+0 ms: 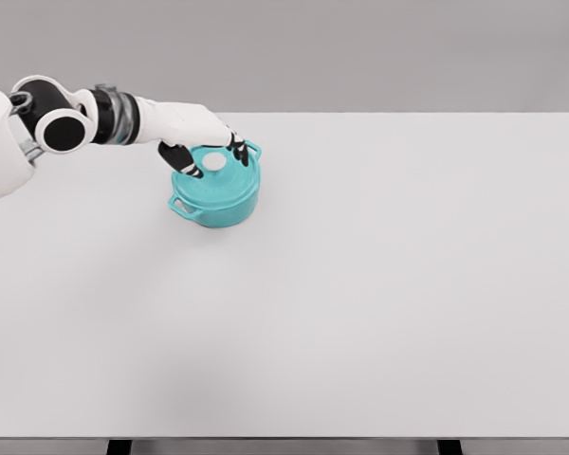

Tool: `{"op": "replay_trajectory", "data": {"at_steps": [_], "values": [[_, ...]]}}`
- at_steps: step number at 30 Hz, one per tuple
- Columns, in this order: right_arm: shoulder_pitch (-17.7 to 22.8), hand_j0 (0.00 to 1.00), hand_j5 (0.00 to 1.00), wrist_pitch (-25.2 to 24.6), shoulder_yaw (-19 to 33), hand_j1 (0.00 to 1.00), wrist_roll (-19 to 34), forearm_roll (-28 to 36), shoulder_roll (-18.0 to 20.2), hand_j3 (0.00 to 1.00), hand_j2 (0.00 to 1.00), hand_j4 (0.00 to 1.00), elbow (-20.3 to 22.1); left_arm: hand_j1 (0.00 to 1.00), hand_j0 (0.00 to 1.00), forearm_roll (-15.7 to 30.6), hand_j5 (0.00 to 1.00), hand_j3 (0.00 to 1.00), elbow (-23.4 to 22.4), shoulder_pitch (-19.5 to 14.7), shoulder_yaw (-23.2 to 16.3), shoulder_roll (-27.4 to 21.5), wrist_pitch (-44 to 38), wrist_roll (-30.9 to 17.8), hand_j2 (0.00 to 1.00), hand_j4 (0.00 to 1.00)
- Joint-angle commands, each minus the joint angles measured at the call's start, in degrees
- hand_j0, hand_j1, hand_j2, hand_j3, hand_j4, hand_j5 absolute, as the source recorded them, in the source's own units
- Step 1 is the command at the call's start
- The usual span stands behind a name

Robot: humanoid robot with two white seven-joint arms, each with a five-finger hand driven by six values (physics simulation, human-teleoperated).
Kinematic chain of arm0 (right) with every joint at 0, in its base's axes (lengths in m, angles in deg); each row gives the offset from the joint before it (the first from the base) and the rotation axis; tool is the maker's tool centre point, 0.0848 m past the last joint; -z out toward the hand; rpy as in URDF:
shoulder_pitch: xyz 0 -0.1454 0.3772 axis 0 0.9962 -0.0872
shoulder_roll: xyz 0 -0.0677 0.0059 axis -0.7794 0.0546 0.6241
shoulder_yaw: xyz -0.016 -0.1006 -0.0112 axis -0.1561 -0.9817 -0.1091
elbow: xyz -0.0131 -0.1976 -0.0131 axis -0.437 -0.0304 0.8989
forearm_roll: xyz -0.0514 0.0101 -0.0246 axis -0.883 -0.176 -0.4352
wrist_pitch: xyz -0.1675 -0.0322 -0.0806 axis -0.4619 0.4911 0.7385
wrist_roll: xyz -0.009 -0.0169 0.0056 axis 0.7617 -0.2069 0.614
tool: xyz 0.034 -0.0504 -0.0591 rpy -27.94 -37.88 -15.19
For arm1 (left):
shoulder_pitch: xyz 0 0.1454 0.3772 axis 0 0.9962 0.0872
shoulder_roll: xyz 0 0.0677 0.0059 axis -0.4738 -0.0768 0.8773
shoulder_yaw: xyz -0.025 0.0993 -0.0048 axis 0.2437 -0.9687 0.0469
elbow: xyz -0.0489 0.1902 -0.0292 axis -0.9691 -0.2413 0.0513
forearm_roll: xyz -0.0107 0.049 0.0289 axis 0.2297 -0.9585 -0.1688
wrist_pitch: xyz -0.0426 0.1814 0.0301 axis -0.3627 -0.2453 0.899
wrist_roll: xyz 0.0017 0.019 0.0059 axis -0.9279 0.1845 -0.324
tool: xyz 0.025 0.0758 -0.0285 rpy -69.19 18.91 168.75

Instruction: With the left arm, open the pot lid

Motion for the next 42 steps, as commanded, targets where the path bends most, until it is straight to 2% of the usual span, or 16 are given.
{"op": "replay_trajectory", "data": {"at_steps": [1,9,13,36,42], "values": [[0.09,1.00,1.00,0.01,-0.02,1.00,0.03,0.01,0.01,1.00,1.00,1.00,-0.01,0.73,0.73,-0.10,0.73,0.73,-0.16,0.00,0.08,0.27,-0.06,0.02,0.73,0.73],[0.00,1.00,1.00,0.01,-0.02,1.00,0.03,0.01,0.01,1.00,1.00,1.00,-0.01,0.74,0.74,-0.36,0.74,0.74,-2.17,0.18,-0.10,1.41,0.03,0.02,0.74,0.74],[0.00,1.00,1.00,0.01,-0.02,1.00,0.03,0.01,0.01,1.00,1.00,1.00,-0.01,0.73,0.73,-2.39,0.73,0.73,-3.67,0.09,-0.10,2.55,-0.06,0.02,0.73,0.73],[0.00,1.00,1.00,0.01,-0.02,1.00,0.03,0.01,0.01,1.00,1.00,1.00,-0.01,0.73,0.73,-3.70,0.73,0.73,-6.40,0.44,-0.89,3.69,-0.06,0.10,0.73,0.73],[0.00,1.00,1.00,0.01,-0.02,1.00,0.03,0.01,0.01,1.00,1.00,1.00,-0.01,0.55,0.55,-4.49,0.55,0.55,-6.40,0.53,-0.89,3.60,0.03,0.10,0.55,0.55]]}}
